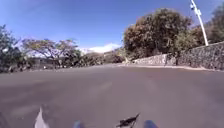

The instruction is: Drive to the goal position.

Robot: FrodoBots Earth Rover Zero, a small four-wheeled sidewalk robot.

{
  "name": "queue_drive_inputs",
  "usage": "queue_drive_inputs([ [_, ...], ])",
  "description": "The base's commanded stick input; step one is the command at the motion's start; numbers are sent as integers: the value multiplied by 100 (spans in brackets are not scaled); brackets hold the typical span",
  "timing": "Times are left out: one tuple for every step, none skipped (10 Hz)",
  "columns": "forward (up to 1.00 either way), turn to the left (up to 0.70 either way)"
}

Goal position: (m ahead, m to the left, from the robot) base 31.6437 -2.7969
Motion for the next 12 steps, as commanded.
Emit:
queue_drive_inputs([
  [85, 0],
  [85, 0],
  [85, 0],
  [85, 0],
  [85, 0],
  [85, 0],
  [85, 0],
  [85, 0],
  [85, 0],
  [85, 0],
  [85, 0],
  [85, 0],
])
